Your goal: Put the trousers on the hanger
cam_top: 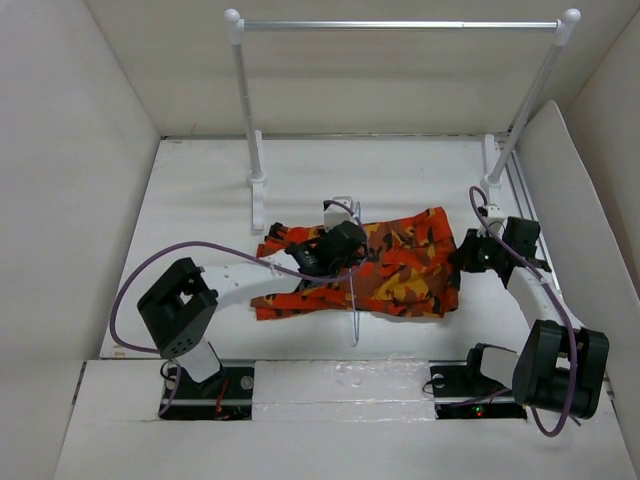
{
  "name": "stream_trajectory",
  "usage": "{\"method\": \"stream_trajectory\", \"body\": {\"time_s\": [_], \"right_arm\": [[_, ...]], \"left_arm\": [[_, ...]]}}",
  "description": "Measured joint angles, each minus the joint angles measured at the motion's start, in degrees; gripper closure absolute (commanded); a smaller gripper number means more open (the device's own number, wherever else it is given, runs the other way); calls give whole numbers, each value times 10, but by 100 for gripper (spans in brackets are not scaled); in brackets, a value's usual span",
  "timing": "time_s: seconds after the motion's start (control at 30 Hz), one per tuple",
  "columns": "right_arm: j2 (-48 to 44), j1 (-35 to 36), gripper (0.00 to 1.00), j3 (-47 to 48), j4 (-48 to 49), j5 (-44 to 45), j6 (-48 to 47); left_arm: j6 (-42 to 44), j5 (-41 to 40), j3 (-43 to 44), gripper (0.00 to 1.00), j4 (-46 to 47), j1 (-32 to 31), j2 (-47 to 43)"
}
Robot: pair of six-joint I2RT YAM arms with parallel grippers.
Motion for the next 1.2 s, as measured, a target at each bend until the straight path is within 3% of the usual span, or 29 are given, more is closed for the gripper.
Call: {"method": "stream_trajectory", "body": {"time_s": [0.13,0.37,0.47,0.5,0.53,0.6,0.77,0.87,1.0,1.2], "right_arm": [[0,0,95,0,-4,7,-1],[-14,0,95,-2,-8,7,-1],[-21,0,74,-2,-14,7,-2],[-22,0,52,-2,-18,7,-3],[-24,0,52,-2,-18,7,-3],[-31,1,39,7,-39,11,-5],[-83,12,29,94,-112,18,-6],[-125,56,28,180,-133,22,7],[-184,173,25,262,-115,16,64],[-191,355,20,332,-69,37,161]], "left_arm": [[1,-3,18,100,-19,0,0],[1,25,21,100,-22,0,-19],[-5,39,21,100,-21,0,-27],[-8,43,21,100,-21,0,-30],[-10,46,21,100,-21,0,-31],[-16,52,24,100,-25,0,-38],[-19,59,117,100,-92,0,-40],[-10,60,217,100,-135,0,-39],[12,61,351,100,-169,0,-40],[37,56,432,100,-193,0,-40]]}}
